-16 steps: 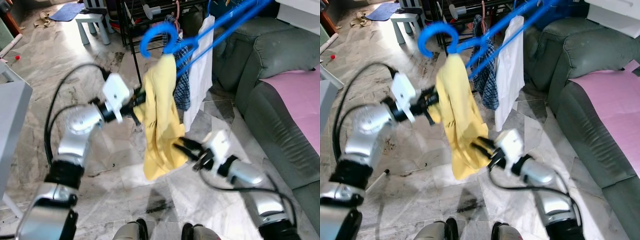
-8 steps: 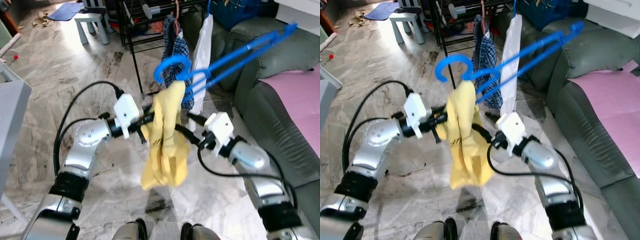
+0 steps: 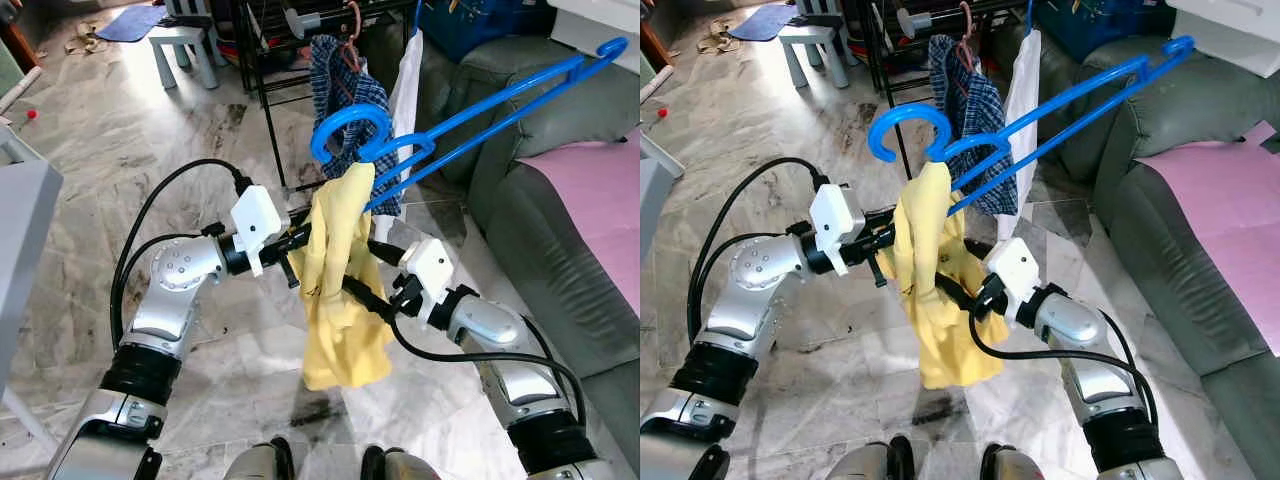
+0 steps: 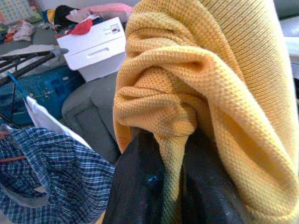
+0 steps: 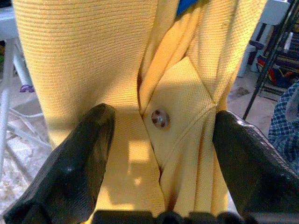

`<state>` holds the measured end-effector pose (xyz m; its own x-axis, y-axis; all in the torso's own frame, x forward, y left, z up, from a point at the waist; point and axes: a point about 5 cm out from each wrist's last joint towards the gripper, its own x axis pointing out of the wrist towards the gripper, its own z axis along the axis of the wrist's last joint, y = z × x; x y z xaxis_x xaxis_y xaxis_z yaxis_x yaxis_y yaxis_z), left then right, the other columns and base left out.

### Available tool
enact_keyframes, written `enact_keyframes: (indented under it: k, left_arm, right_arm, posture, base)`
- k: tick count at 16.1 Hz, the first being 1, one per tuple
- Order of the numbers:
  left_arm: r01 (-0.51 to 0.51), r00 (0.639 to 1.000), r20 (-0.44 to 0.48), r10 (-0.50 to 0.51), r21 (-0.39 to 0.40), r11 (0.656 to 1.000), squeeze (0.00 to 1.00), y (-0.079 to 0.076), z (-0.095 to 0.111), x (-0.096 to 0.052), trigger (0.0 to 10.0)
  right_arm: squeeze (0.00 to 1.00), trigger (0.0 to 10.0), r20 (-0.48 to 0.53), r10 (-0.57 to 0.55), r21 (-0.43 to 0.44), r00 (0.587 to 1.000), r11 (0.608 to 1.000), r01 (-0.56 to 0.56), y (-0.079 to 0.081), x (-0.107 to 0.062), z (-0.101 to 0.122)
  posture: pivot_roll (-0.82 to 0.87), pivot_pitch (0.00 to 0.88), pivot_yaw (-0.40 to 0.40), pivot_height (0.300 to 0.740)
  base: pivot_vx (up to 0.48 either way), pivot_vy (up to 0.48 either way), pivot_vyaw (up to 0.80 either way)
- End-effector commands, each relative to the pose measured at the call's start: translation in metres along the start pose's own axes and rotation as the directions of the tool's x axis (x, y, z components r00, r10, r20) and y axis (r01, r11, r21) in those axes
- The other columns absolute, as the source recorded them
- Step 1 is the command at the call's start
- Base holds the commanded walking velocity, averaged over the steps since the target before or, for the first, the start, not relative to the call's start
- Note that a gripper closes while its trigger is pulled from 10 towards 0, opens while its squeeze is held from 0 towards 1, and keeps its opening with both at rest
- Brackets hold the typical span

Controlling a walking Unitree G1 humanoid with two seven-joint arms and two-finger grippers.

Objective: Hang hanger

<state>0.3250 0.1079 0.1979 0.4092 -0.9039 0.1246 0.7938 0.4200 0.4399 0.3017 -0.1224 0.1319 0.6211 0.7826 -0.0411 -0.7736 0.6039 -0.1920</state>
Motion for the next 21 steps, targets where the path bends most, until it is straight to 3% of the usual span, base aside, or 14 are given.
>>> enact_keyframes:
  k: [1, 4, 7, 21]
  left_arm:
    - [-0.021, 0.999, 0.035, 0.019, 0.037, 0.999, 0.00, 0.009, 0.010, -0.002, 0.0]
    - [-0.055, 0.998, 0.021, 0.055, 0.039, 0.998, 0.00, 0.015, 0.007, -0.004, 0.0]
    - [-0.083, 0.996, 0.015, 0.082, 0.059, 0.995, 0.00, 0.022, 0.009, -0.002, 0.0]
    - [-0.089, 0.996, 0.013, 0.088, 0.062, 0.994, 0.00, 0.025, 0.009, -0.003, 0.0]
  right_arm:
    - [0.00, 10.0, 0.003, 0.040, 0.006, 0.999, 0.999, -0.040, 0.007, -0.001, 0.002]
    - [0.00, 10.0, 0.004, 0.031, 0.017, 1.000, 0.999, -0.031, 0.006, -0.008, 0.004]
    - [0.00, 10.0, -0.023, 0.087, 0.021, 0.996, 0.996, -0.086, 0.021, -0.008, -0.004]
    - [0.00, 10.0, -0.006, 0.061, -0.003, 0.998, 0.998, -0.061, 0.019, -0.006, 0.001]
  posture:
    - [-0.04, 0.163, 0.018, 0.740]
    - [-0.05, 0.162, 0.021, 0.740]
    - [-0.04, 0.158, 0.024, 0.740]
    - [-0.04, 0.156, 0.026, 0.740]
  base:
    - [0.000, 0.000, 0.00]
    - [0.000, 0.000, 0.00]
    - [0.000, 0.000, 0.00]
    - [0.000, 0.000, 0.00]
